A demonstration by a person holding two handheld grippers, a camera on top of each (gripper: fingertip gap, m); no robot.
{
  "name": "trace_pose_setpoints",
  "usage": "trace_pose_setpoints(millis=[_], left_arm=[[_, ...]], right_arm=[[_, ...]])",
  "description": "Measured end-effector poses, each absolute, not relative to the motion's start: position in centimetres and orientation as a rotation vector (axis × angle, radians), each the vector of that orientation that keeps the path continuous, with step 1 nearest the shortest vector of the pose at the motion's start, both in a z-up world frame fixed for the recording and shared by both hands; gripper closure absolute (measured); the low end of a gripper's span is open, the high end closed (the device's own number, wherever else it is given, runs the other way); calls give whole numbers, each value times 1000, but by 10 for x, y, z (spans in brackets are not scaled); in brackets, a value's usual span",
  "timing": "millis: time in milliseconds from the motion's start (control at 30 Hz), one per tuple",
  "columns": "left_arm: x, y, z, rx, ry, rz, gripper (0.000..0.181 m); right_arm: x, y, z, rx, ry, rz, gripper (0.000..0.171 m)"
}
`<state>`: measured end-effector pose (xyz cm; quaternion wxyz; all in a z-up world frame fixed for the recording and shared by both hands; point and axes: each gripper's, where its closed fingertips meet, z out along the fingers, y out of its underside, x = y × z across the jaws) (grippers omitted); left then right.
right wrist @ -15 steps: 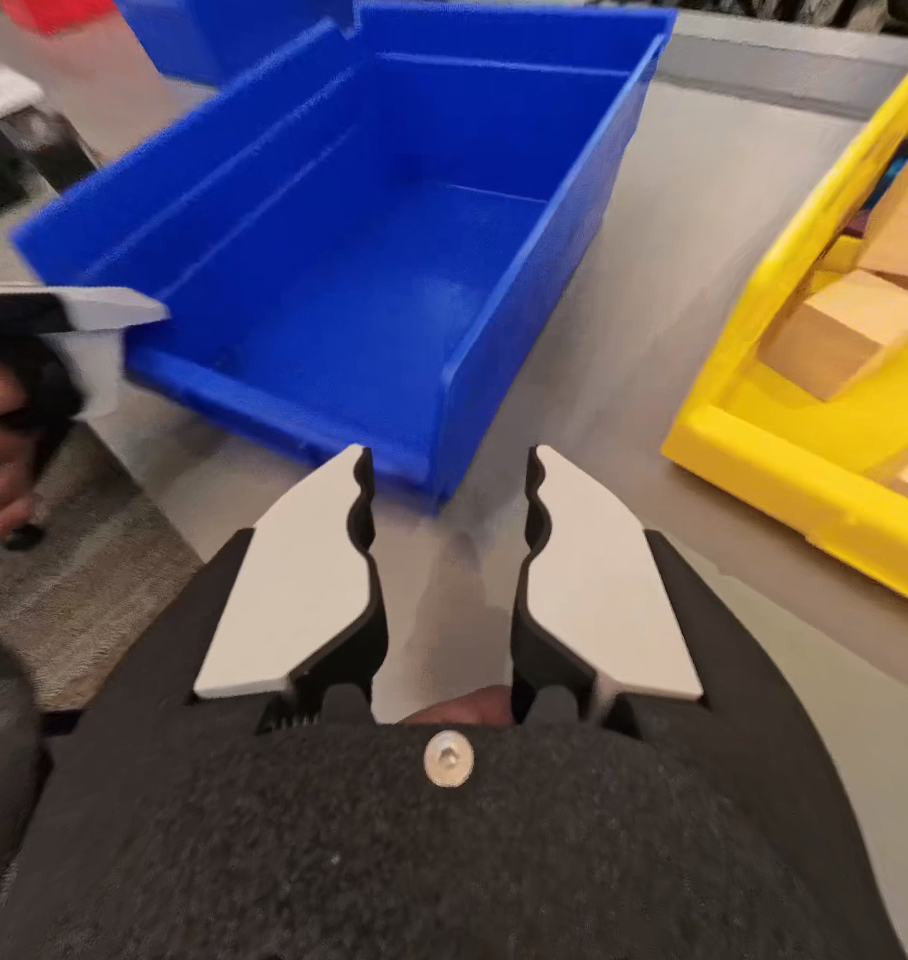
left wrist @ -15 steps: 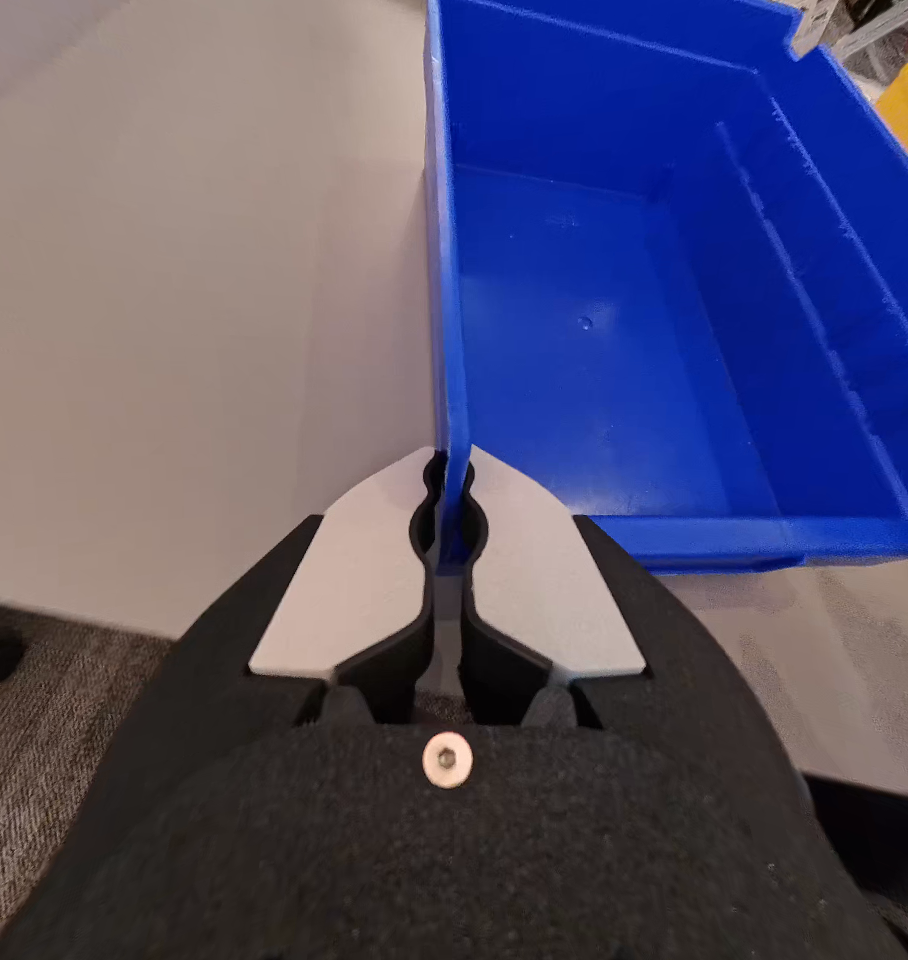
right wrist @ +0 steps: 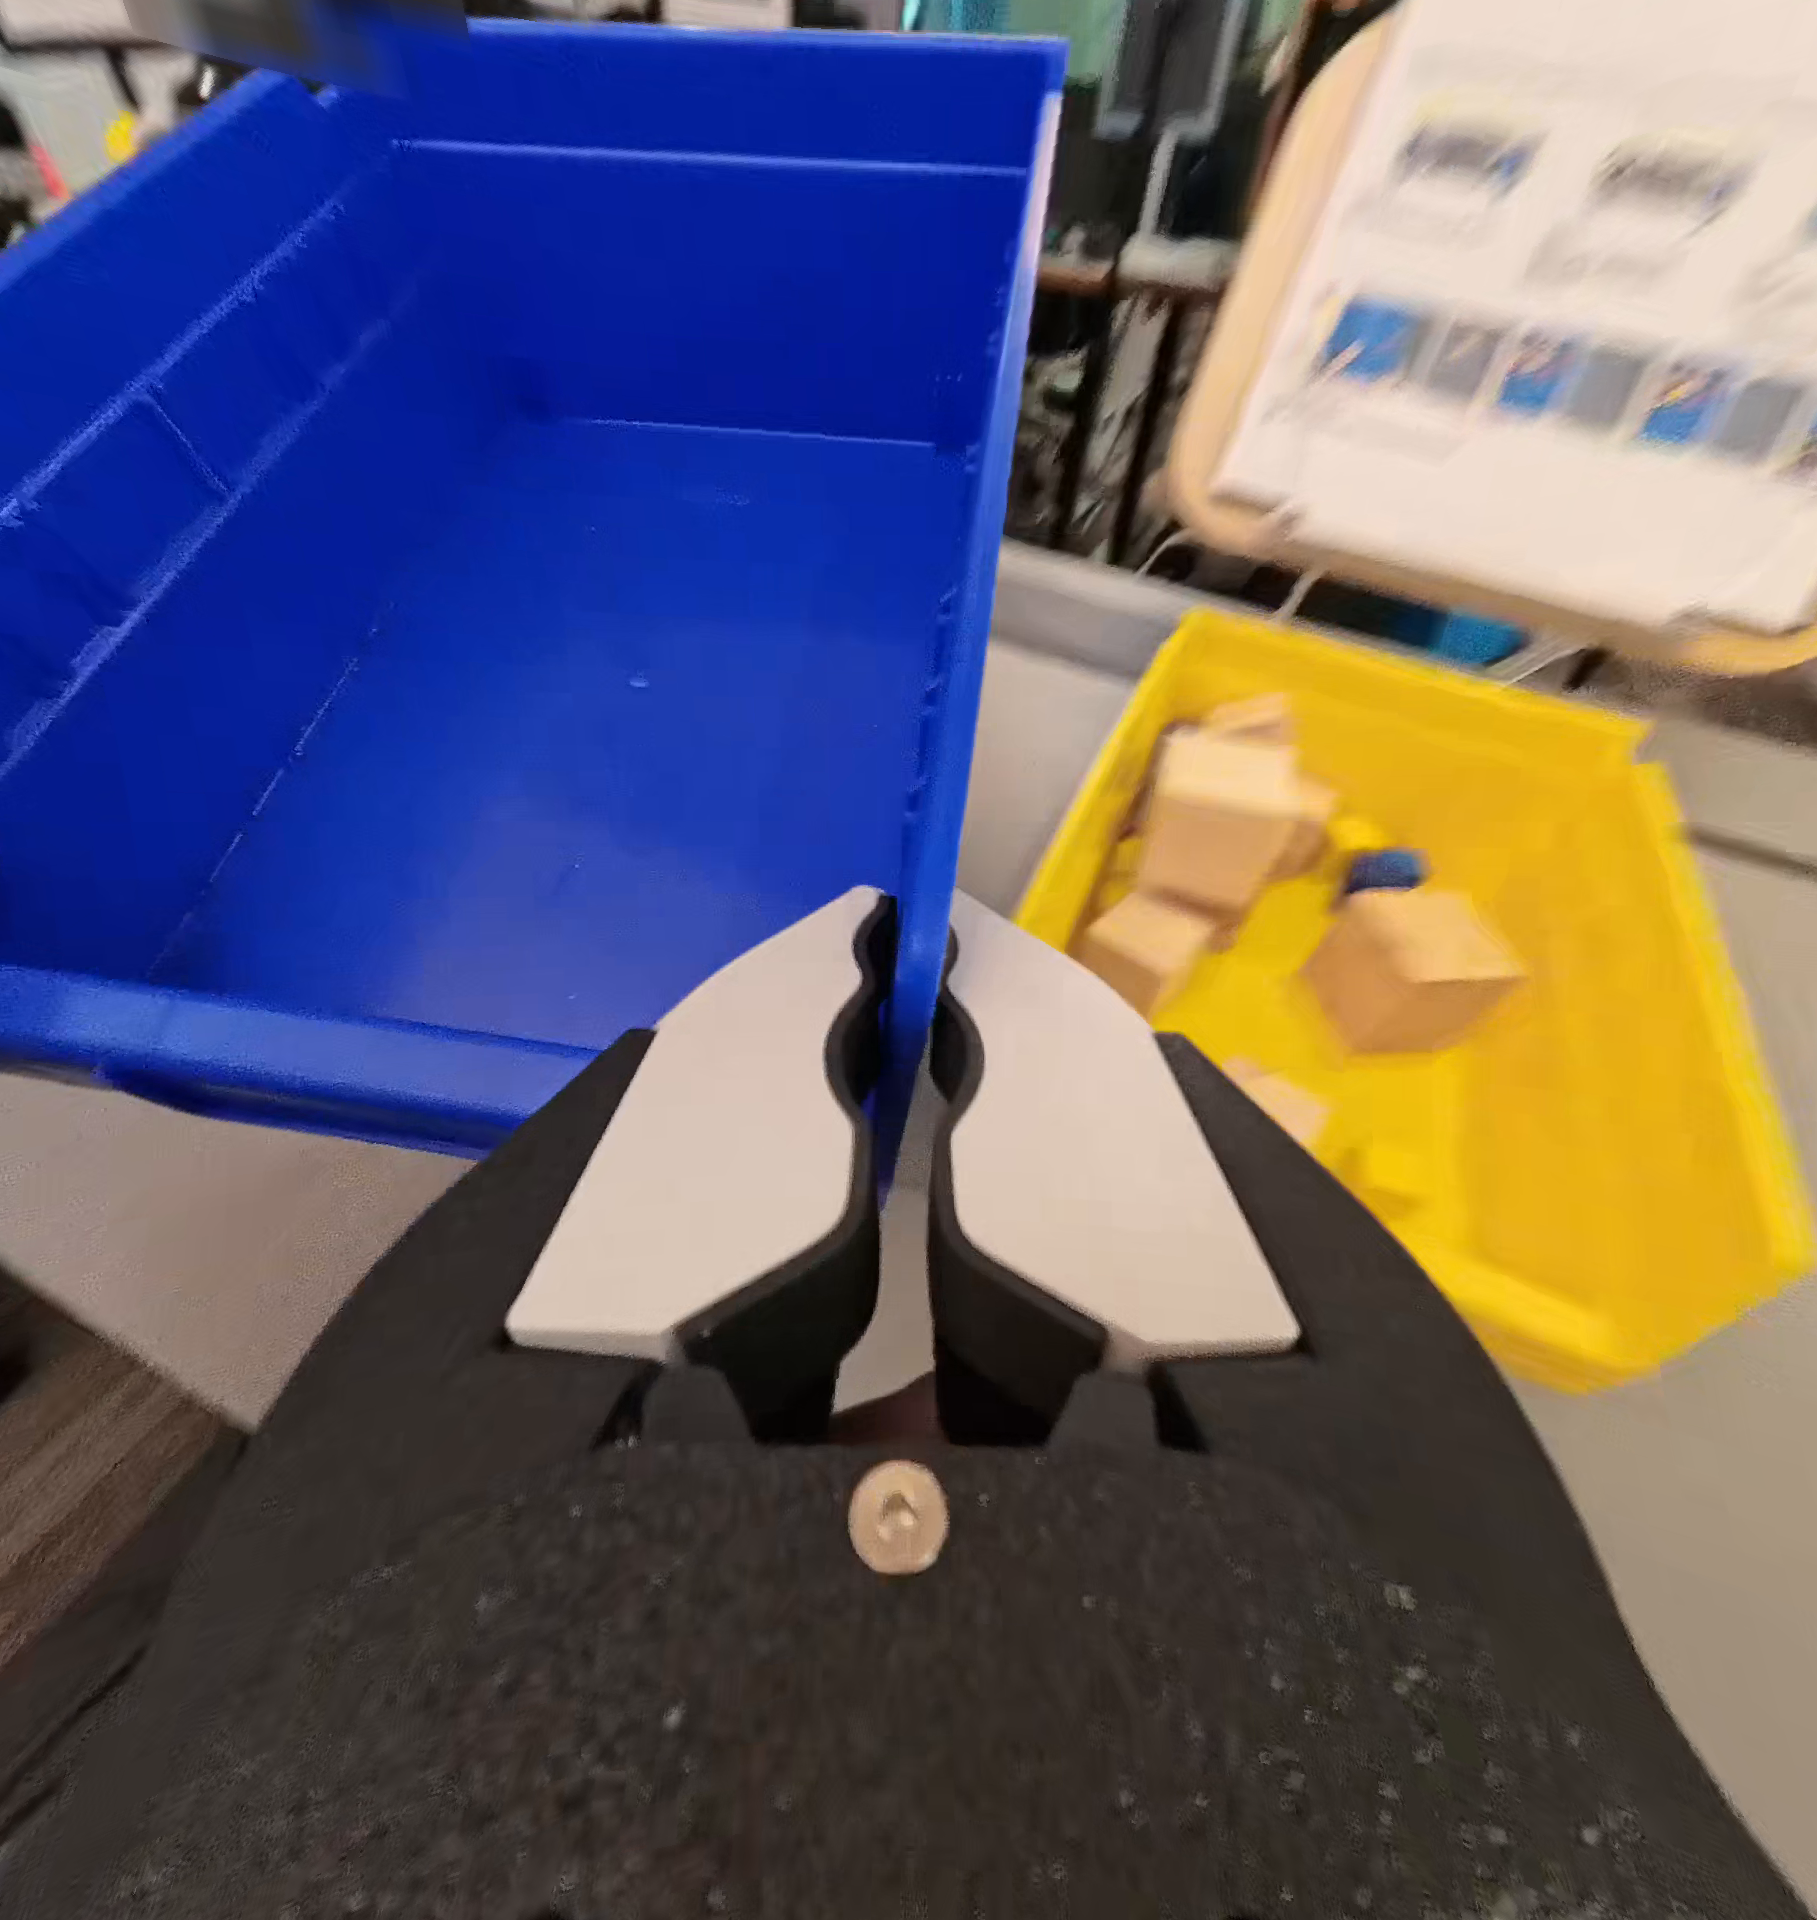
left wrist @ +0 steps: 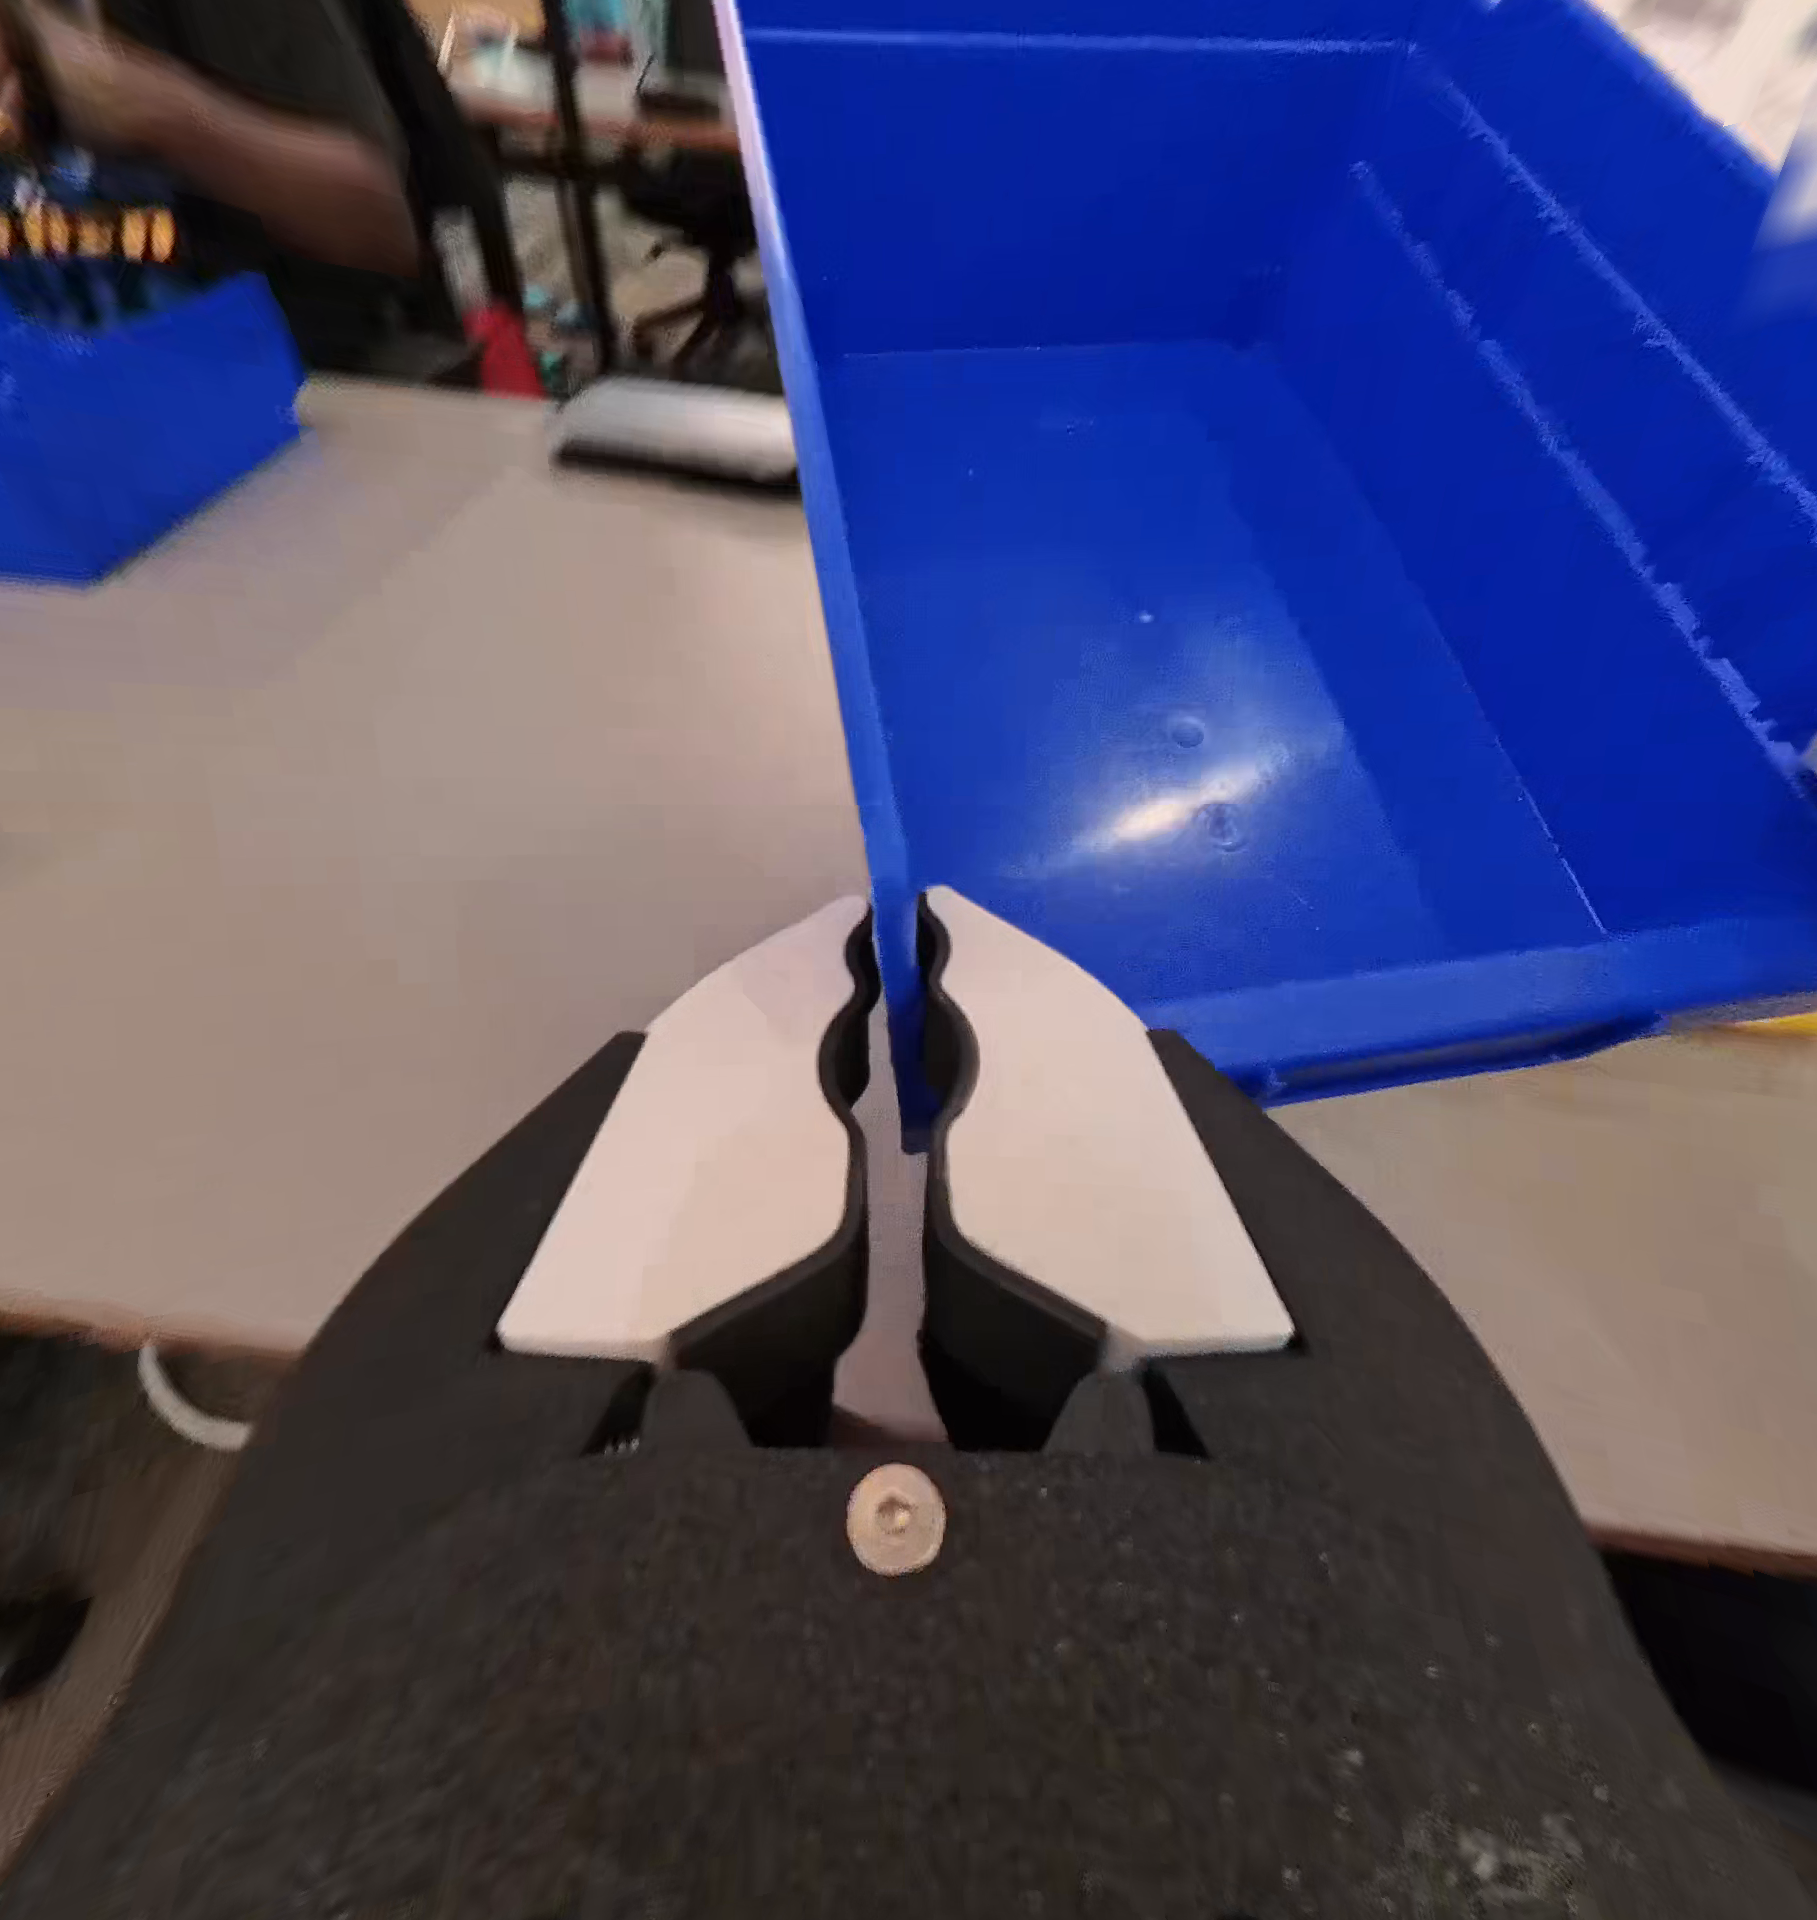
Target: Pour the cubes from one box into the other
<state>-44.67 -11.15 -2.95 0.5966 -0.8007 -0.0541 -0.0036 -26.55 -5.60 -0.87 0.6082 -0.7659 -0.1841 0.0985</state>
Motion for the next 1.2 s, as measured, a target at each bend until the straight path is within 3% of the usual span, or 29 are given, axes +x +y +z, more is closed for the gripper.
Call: trace_pose_setpoints(millis=[200,367,500,700,900,1100,1200], left_arm=[[-309,-38,72,-1755,61,-122,176],[-150,-1,98,-1724,224,-339,171],[-35,29,51,-1789,289,-308,175],[75,50,-48,-1919,318,-250,176],[97,66,-112,-2052,335,-259,176],[122,53,-139,-2138,367,-609,163],[133,46,-136,-2143,408,-721,145]], right_arm=[[-120,-16,83,-1696,-236,128,168],[37,-5,106,-1699,-87,58,168],[154,13,78,-1782,-108,-146,168],[265,40,-28,-1945,-72,-88,168],[284,52,-117,-2058,8,93,167],[304,64,-130,-2054,104,111,168],[309,65,-131,-2035,119,85,166]])
